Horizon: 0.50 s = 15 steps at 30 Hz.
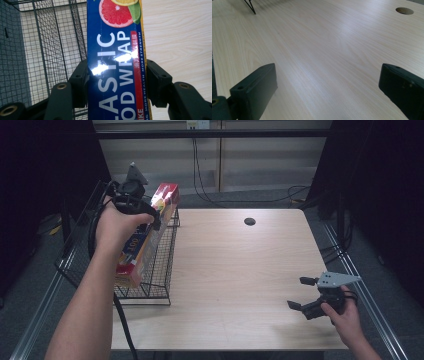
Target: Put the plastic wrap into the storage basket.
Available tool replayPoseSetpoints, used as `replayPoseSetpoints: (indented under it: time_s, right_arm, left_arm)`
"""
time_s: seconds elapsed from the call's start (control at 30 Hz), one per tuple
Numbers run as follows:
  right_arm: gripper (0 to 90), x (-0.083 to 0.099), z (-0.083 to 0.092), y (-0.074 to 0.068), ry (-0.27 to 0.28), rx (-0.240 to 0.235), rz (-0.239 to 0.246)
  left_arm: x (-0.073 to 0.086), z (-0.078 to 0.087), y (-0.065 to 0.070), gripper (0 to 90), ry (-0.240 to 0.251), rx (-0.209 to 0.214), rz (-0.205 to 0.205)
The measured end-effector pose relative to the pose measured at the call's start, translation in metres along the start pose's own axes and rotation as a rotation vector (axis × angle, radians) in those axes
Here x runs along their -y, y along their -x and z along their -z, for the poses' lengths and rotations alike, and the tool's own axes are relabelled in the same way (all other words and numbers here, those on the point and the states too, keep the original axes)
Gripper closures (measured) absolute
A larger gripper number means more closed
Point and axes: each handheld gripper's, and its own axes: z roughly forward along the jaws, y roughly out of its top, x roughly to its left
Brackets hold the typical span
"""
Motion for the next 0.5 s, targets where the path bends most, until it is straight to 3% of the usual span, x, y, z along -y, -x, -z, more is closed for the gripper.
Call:
replayPoseSetpoints:
  time_s: [0.5]
  right_arm:
    - [1.6, 0.000, -0.001, 0.000, -0.005, -0.002, 0.003]
  left_arm:
    - [-0.001, 0.006, -0.013, 44.8, 0.004, -0.015, 0.024]
